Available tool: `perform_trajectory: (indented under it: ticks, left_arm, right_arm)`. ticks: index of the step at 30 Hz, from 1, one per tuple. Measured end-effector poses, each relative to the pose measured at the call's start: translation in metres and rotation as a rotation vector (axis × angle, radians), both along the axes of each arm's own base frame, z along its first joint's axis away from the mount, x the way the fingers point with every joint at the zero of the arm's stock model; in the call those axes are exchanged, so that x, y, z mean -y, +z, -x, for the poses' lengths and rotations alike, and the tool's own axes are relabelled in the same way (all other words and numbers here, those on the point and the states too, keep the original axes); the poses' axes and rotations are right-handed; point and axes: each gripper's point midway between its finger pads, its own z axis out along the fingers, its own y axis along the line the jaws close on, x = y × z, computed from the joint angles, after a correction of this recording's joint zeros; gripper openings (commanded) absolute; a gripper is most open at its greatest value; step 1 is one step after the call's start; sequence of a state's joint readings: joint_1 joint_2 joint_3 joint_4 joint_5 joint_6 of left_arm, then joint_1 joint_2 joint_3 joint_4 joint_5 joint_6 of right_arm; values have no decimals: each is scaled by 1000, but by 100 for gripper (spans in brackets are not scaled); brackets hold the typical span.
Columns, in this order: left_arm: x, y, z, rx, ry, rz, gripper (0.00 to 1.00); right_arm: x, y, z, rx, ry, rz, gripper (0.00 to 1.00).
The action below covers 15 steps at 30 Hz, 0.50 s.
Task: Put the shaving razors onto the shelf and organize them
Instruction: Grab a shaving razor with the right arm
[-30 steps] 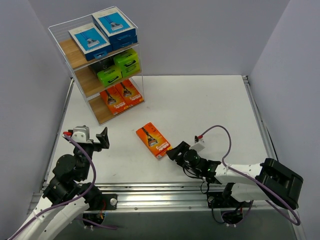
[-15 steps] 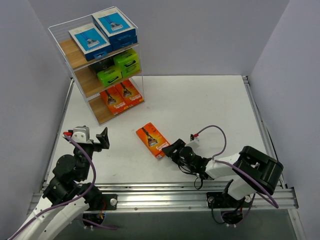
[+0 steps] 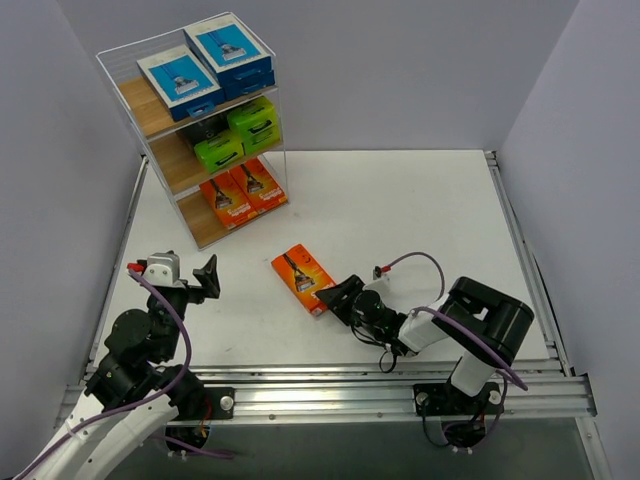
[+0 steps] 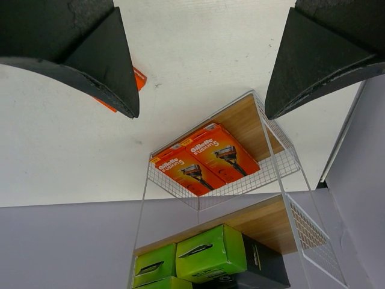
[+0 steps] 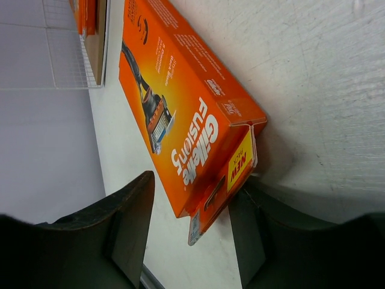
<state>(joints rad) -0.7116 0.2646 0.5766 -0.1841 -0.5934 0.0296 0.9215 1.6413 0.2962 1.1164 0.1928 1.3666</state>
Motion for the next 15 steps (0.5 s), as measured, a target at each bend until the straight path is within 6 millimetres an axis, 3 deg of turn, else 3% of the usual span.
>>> perform_trajectory:
  ticks: [9, 15]
  left_arm:
    - [1, 0, 0, 0, -4, 0, 94]
    - [2, 0, 0, 0, -9, 0, 94]
  right_arm:
    - [-4, -1, -3, -7, -11, -43, 39]
    - [-5, -8, -4, -21, -7, -58, 20]
